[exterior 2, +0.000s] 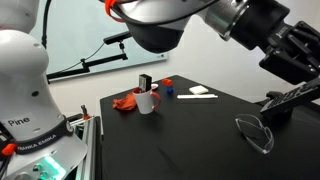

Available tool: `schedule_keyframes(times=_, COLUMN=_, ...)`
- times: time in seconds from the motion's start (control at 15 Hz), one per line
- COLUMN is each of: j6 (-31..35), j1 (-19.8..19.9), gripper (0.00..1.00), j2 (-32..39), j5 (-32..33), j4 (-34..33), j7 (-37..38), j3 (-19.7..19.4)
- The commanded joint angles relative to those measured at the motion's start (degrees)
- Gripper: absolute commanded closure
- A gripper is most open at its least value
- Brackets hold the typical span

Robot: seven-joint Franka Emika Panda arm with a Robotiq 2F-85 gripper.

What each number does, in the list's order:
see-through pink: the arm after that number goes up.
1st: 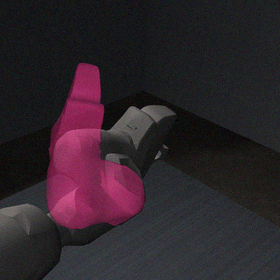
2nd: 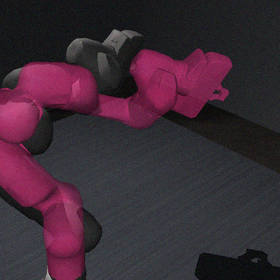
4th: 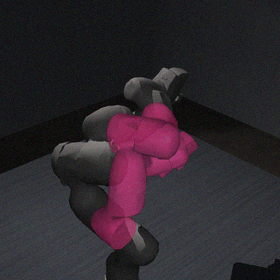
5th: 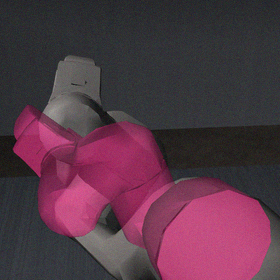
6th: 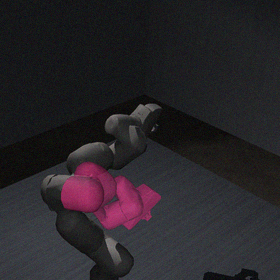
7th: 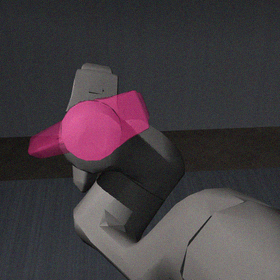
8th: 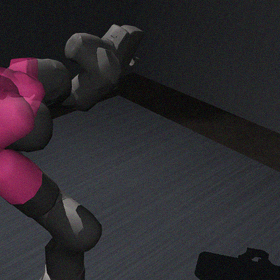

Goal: Move the remote control backwards.

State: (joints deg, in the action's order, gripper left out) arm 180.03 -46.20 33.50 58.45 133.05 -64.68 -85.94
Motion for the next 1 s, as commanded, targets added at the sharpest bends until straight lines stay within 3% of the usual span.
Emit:
schedule_keyframes(times=0.0, j6=-1.3, j1=1.0, gripper=0.43, j2=-1.7, j5=4.4, j4=-1.0, j7=3.2, j3=0.6)
schedule_keyframes(times=0.07, j6=-1.2, j1=1.0, gripper=0.43, j2=-1.6, j5=4.4, j4=-1.0, j7=3.2, j3=0.5)
schedule_keyframes(times=0.13, j6=0.1, j1=0.2, gripper=0.68, j2=1.0, j5=4.3, j4=-1.1, j7=5.1, j3=-0.6)
schedule_keyframes(times=0.53, j6=12.8, j1=-4.7, gripper=0.68, j2=19.9, j5=1.3, j4=-2.4, j7=14.1, j3=-7.7)
schedule_keyframes(times=0.93, j6=21.2, j1=-4.9, gripper=0.68, j2=35.3, j5=-7.0, j4=0.2, j7=15.1, j3=-8.4)
